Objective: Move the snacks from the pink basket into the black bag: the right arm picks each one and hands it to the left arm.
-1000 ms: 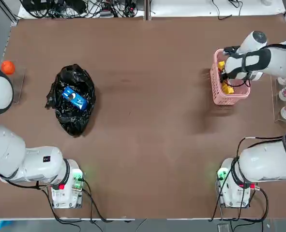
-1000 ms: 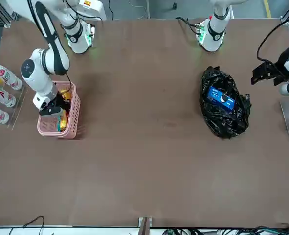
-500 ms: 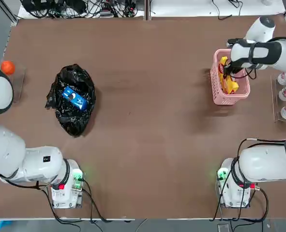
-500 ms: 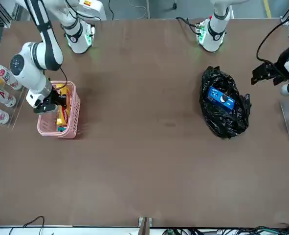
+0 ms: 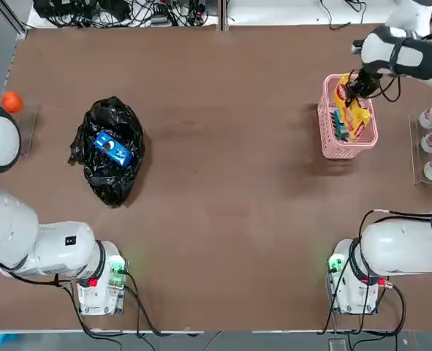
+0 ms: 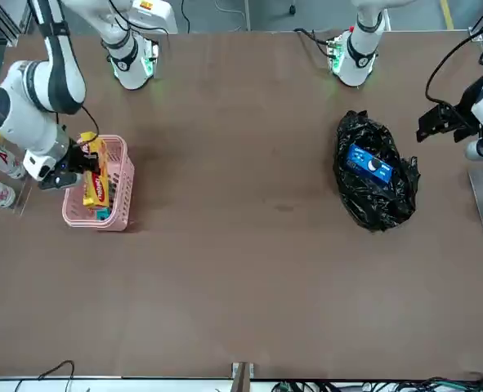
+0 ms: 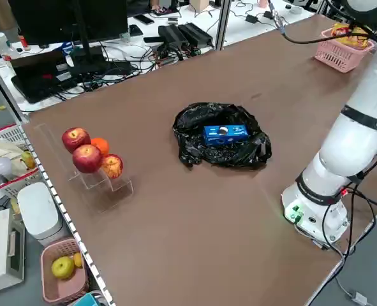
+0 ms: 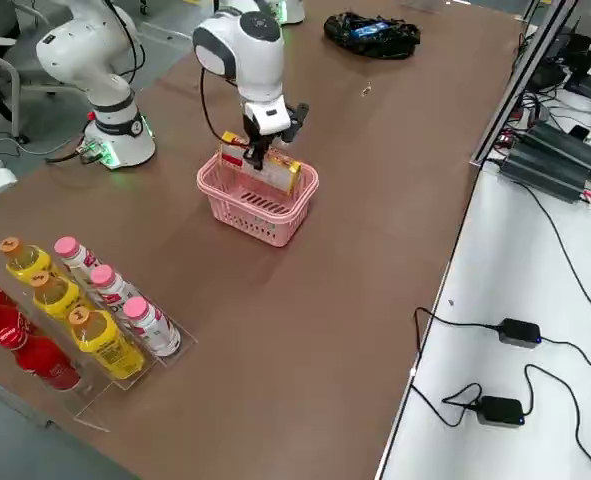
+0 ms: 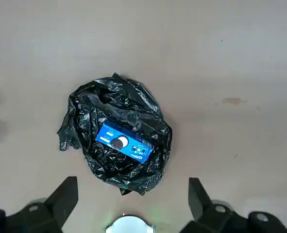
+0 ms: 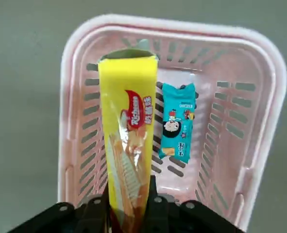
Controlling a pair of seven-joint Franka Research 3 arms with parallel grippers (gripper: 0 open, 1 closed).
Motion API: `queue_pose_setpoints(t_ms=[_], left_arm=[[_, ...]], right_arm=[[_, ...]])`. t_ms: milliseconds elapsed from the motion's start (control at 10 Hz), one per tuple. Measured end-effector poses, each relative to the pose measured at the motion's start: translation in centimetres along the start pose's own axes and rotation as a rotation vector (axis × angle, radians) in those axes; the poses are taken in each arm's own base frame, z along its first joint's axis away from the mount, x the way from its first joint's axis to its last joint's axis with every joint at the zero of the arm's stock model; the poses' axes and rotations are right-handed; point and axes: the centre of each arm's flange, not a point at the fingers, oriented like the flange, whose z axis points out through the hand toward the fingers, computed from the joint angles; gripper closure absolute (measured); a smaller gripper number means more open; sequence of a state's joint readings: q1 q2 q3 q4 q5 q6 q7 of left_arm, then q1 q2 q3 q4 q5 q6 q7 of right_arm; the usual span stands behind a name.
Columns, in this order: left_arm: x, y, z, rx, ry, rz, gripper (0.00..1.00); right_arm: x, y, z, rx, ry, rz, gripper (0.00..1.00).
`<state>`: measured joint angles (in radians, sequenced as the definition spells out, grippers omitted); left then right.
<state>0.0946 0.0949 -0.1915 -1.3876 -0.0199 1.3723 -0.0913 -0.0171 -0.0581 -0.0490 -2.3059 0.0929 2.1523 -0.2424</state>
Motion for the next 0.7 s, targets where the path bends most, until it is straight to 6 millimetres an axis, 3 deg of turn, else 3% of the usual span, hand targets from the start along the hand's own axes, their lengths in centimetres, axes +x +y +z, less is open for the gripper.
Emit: queue_pose_setpoints(t_ms=[400, 700], left_arm=[[0.1, 0.0, 0.2, -0.001, -0.003, -0.02, 0.0], [1.0, 0.1, 1.4, -0.004, -0.025, -0.046, 0.0]], right_arm=[[0.9, 0.2, -4.1, 0.04, -0.036, -0.007, 0.73], [1.9, -2.4, -5.5, 0.099, -0.01, -0.059, 0.73]])
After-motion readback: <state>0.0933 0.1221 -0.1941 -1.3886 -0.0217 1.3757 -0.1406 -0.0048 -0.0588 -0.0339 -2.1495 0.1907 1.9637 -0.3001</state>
